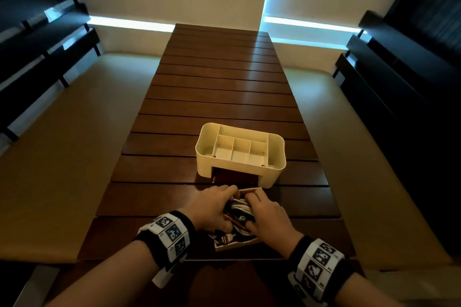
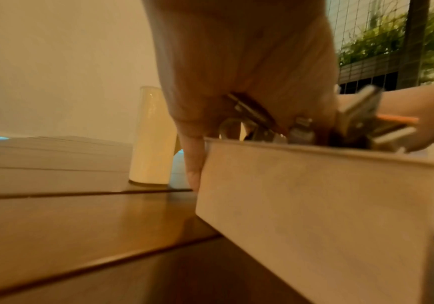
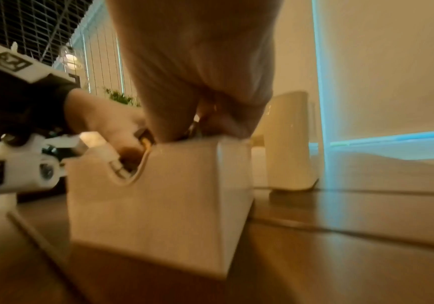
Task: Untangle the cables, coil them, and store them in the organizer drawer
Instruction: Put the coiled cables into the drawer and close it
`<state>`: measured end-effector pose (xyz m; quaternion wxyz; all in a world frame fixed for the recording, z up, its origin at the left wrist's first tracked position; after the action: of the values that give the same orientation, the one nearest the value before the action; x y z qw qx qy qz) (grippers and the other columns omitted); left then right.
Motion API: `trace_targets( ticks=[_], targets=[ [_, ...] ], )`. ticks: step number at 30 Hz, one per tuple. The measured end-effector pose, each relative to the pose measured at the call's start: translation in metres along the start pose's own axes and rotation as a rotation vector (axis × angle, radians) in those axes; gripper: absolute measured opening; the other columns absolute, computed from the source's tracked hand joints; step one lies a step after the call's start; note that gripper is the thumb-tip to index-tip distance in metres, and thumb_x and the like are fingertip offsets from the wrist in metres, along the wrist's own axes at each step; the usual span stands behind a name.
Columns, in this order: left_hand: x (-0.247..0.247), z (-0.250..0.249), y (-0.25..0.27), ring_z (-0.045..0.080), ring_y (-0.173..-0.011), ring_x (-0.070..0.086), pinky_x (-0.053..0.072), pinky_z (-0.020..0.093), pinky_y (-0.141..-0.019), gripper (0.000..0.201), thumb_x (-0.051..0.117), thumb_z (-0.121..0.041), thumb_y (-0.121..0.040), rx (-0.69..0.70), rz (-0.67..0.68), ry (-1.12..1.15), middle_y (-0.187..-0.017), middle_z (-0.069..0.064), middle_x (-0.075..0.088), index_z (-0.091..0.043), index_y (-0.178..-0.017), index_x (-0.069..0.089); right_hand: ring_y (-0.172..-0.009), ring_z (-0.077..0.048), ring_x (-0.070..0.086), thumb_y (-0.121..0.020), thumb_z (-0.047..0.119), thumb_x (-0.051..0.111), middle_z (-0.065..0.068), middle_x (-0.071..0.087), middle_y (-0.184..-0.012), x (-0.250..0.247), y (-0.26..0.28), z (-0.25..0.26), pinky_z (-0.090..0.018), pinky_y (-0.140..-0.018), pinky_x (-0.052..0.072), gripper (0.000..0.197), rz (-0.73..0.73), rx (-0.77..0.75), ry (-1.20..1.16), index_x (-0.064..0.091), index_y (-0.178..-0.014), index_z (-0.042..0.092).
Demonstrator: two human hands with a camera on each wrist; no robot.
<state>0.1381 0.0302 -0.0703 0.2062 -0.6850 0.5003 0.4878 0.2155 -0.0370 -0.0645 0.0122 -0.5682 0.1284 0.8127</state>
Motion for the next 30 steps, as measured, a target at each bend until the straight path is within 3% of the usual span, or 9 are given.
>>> trace_targets(
  ticks=[4,8,11,13,17,22,24,27,30],
  targets=[
    [0.004,0.007,-0.001,0.015,-0.118,0.042,0.046,0.034,-0.096,0.076,0.078,-0.02,-0.064,-0.006,0.108,0.296,-0.13,-0.004,0.037,-0.025,-0.126,0.035,-0.11,-0.02,0.052,-0.076,0.036,0.07,0.005,0.03,-0.131,-0.004,0.005,-0.004,-0.037,-0.094,0.049,0.078,0.103,-0.043,-0.134,0.026,-0.14,0.031],
    [-0.004,0.009,0.011,0.011,-0.129,0.026,0.032,0.031,-0.107,0.076,0.081,-0.027,-0.064,0.078,-0.036,0.362,-0.141,-0.006,0.027,-0.026,-0.127,0.038,-0.115,-0.013,0.046,-0.08,0.025,0.069,0.005,0.034,-0.132,-0.012,0.027,0.006,-0.029,-0.097,0.047,0.063,-0.038,-0.238,-0.151,0.04,-0.136,0.028],
    [-0.012,0.009,0.038,0.0,-0.125,0.027,0.033,0.025,-0.105,0.073,0.073,-0.05,-0.07,0.156,-0.235,0.286,-0.133,-0.019,0.029,-0.031,-0.133,0.041,-0.108,-0.019,0.054,-0.082,0.021,0.067,0.0,0.048,-0.121,-0.006,0.033,0.002,-0.033,-0.087,0.053,0.05,-0.093,-0.298,-0.135,0.051,-0.13,0.022],
    [-0.006,0.011,0.059,-0.007,-0.121,0.028,0.038,0.02,-0.103,0.079,0.064,-0.063,-0.075,0.149,-0.247,0.32,-0.128,-0.025,0.028,-0.032,-0.14,0.034,-0.101,-0.02,0.058,-0.079,0.019,0.07,-0.001,0.053,-0.113,-0.003,0.031,0.001,-0.034,-0.081,0.055,0.05,-0.128,-0.307,-0.131,0.054,-0.126,0.019],
    [0.01,0.003,0.091,-0.008,-0.121,0.03,0.034,0.004,-0.097,0.073,0.048,-0.065,-0.084,0.181,-0.362,0.116,-0.135,-0.011,0.038,-0.025,-0.143,0.032,-0.083,-0.015,0.062,-0.062,0.021,0.083,0.003,0.059,-0.099,-0.001,0.034,0.011,-0.025,-0.057,0.056,0.057,-0.219,-0.344,0.002,0.058,-0.113,0.021],
    [0.011,0.007,0.095,-0.011,-0.102,0.054,0.048,0.005,-0.078,0.055,0.08,-0.019,-0.068,0.032,-0.742,0.471,-0.111,-0.019,0.052,-0.022,-0.119,0.059,-0.078,-0.01,0.058,-0.052,0.036,0.086,0.011,0.064,-0.089,-0.008,0.039,0.017,-0.025,-0.06,0.044,0.059,-0.329,-0.345,0.171,0.057,-0.104,0.029],
    [0.01,0.011,0.094,-0.008,-0.094,0.06,0.052,0.01,-0.074,0.05,0.081,-0.017,-0.067,-0.029,-0.804,0.52,-0.101,-0.016,0.06,-0.025,-0.112,0.06,-0.088,-0.01,0.051,-0.052,0.035,0.085,0.011,0.065,-0.089,-0.009,0.039,0.017,-0.026,-0.066,0.043,0.054,-0.367,-0.343,0.173,0.063,-0.101,0.028],
    [0.003,-0.007,0.09,0.001,-0.084,0.061,0.052,0.016,-0.072,0.027,0.062,-0.03,-0.08,0.08,-0.778,0.249,-0.09,-0.005,0.068,-0.022,-0.105,0.06,-0.086,-0.006,0.043,-0.051,0.028,0.087,0.007,0.062,-0.087,-0.006,0.038,0.014,-0.023,-0.064,0.048,0.055,-0.367,-0.348,0.117,0.063,-0.1,0.023],
    [0.006,-0.019,0.085,0.011,-0.079,0.064,0.054,0.02,-0.069,0.021,0.055,-0.025,-0.083,0.179,-0.728,-0.013,-0.086,0.002,0.071,-0.013,-0.088,0.07,-0.078,-0.009,0.048,-0.044,0.026,0.09,0.005,0.059,-0.082,-0.012,0.035,0.013,-0.021,-0.061,0.05,0.066,-0.402,-0.296,0.043,0.05,-0.096,0.025]
  ],
)
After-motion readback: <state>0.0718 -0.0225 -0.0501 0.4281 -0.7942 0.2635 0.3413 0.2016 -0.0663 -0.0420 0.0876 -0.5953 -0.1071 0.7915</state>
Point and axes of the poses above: each hand's wrist, its own y-axis away from the middle knuckle, its own x-axis out of the palm, z = x × y, the point moved 8 cm from there along -y, towards the middle knuckle
